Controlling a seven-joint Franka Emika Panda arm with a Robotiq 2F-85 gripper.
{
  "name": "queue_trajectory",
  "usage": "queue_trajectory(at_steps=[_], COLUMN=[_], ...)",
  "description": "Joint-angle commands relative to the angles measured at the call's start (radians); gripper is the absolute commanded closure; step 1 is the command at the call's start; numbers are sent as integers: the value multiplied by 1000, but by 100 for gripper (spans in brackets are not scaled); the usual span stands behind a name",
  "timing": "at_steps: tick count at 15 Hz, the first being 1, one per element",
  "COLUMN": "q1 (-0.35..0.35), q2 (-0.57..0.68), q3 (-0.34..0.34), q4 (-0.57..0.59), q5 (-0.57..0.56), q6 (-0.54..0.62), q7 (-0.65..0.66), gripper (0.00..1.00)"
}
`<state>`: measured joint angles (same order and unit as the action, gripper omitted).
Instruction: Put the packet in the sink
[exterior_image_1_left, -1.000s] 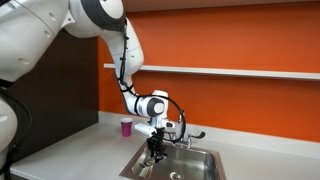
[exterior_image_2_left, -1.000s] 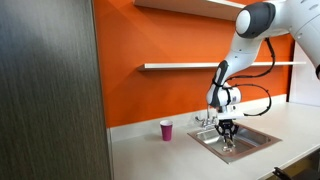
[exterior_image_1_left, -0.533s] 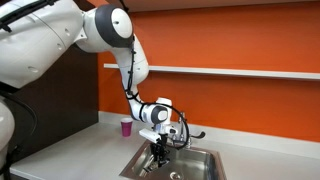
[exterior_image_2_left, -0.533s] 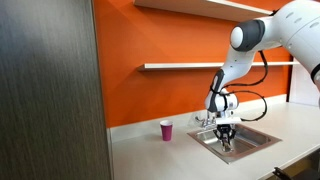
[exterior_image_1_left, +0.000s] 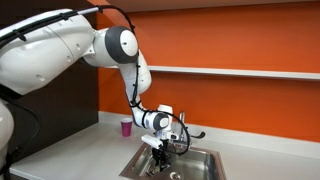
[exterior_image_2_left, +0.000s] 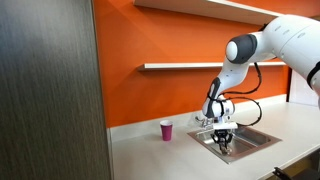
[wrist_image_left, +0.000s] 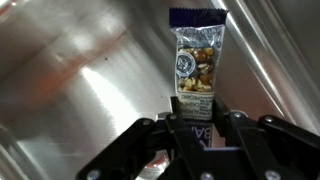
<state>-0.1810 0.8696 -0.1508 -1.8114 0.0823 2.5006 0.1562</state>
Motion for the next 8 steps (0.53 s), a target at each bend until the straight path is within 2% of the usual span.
queue_trajectory(at_steps=[1, 8], q1=[-33, -47], q2=[64, 150], q3=[19, 25], q4=[98, 204], q5=[15, 16], q6=[-42, -68], q7=[-35, -40], gripper=[90, 90])
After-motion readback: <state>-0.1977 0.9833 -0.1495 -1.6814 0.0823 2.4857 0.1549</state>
